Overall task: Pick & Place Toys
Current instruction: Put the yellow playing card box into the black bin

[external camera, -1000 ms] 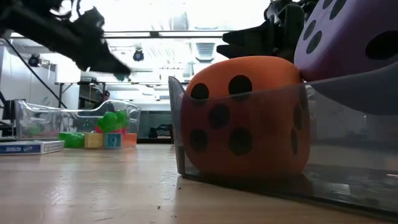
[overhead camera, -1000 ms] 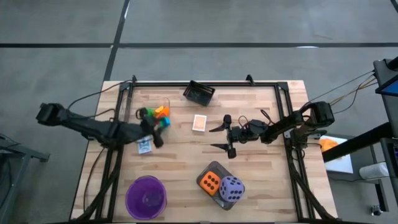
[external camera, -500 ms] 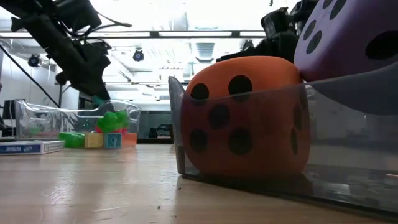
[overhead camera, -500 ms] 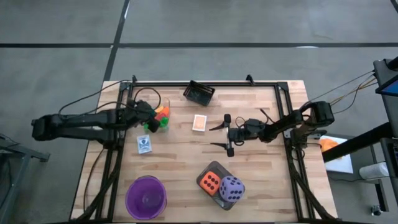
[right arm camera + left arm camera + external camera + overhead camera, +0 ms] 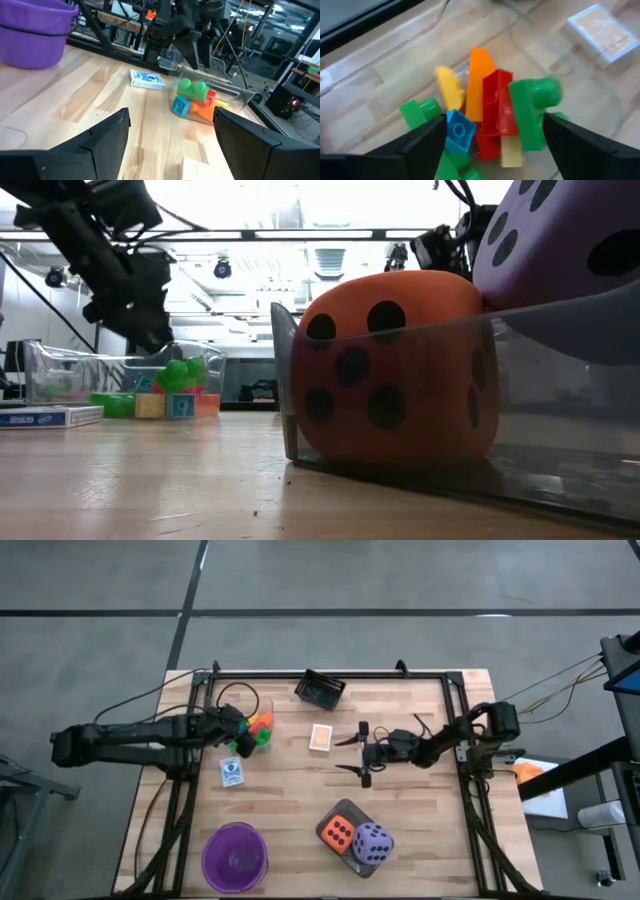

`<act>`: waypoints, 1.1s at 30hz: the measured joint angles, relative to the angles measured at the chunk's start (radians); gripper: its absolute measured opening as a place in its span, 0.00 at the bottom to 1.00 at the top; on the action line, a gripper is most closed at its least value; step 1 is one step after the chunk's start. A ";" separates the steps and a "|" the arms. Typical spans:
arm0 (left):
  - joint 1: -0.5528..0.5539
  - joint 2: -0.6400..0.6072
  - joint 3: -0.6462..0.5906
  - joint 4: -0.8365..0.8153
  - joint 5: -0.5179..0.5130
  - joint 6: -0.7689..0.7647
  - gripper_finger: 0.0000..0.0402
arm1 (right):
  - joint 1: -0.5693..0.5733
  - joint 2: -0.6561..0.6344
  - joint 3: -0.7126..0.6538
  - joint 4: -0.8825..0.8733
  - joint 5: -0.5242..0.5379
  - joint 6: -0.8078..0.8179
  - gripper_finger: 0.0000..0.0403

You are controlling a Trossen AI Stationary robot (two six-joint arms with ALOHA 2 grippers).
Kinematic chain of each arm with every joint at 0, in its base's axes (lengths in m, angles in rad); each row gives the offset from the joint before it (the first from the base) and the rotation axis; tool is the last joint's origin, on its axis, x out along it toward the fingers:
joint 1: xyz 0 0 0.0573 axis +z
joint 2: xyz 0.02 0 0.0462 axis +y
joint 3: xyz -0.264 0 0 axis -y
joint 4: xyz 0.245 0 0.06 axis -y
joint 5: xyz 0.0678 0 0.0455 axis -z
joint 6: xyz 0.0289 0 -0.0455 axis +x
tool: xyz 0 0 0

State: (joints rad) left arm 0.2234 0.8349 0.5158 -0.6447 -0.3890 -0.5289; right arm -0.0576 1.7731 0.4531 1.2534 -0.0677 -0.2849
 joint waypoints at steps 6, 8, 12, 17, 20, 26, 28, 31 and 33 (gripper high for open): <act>-0.009 -0.004 0.076 0.040 0.018 0.052 0.87 | -0.003 0.040 0.023 0.056 0.000 0.000 0.71; -0.024 -0.009 0.084 0.102 0.020 0.096 0.87 | -0.003 0.045 0.034 0.056 0.000 0.001 0.71; -0.067 -0.017 0.055 0.303 0.037 0.187 0.87 | -0.002 0.045 0.051 0.054 0.000 0.018 0.71; -0.088 -0.015 -0.016 0.527 0.065 0.266 0.87 | -0.021 0.041 0.105 -0.042 0.000 0.114 0.71; -0.088 -0.015 -0.048 0.623 0.078 0.333 0.87 | -0.041 0.041 0.190 -0.240 0.004 0.179 0.71; -0.088 -0.015 -0.081 0.827 0.156 0.526 0.87 | -0.045 0.044 0.436 -0.764 0.143 0.234 0.71; -0.088 -0.016 -0.078 0.869 0.184 0.590 0.87 | -0.046 0.044 0.513 -0.932 0.188 0.255 0.71; -0.088 -0.023 -0.064 0.866 0.207 0.697 0.87 | -0.047 0.044 0.622 -1.200 0.202 0.220 0.71; -0.088 -0.034 -0.062 0.865 0.221 0.724 0.87 | -0.046 0.044 0.696 -1.396 0.200 0.156 0.71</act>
State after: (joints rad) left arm 0.1355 0.8013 0.4534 0.2200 -0.1681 0.1950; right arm -0.1037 1.8170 1.1490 -0.1426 0.1327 -0.1286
